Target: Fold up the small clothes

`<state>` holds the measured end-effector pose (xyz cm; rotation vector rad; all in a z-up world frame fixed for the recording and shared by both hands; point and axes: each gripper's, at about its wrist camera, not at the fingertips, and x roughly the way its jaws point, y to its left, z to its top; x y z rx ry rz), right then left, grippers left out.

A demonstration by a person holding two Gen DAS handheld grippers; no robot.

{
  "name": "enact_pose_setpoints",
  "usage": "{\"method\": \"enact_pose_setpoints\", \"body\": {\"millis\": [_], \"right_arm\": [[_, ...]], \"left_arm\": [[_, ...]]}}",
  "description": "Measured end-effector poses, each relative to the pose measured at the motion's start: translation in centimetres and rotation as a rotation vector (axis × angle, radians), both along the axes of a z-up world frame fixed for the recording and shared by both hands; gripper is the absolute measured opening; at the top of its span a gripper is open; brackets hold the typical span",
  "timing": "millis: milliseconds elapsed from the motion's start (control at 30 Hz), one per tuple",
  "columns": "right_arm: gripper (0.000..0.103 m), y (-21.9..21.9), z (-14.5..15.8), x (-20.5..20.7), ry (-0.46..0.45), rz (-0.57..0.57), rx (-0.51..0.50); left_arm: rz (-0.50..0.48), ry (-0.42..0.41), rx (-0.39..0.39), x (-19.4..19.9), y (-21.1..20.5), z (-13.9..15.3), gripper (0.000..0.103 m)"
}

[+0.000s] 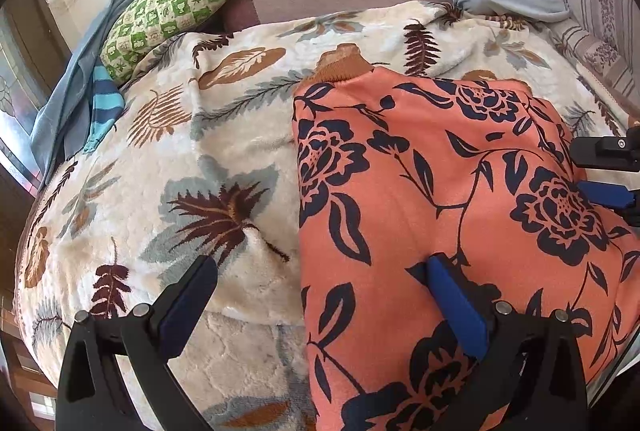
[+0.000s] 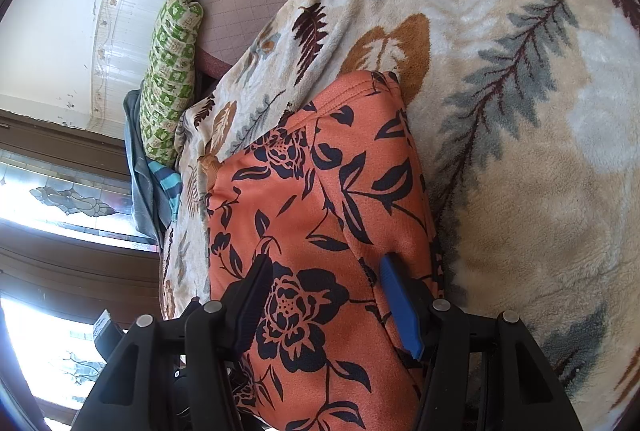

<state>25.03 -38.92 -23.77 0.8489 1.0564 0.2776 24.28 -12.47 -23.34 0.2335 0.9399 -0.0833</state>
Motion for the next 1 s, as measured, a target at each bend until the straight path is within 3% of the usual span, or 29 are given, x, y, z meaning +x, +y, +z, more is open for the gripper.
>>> {"method": "enact_pose_setpoints", "body": {"millis": [800,1000], "right_arm": [[0.06,0.0,0.0,0.0,0.0,0.001,-0.003],[0.06,0.3,0.9,-0.3,-0.037,0.005,-0.028]], "left_arm": [[0.014,-0.001,-0.016,-0.1,0.1,-0.1,0.103],[-0.007,0.032,-0.045,0.1,0.6,1.2,0.103]]}}
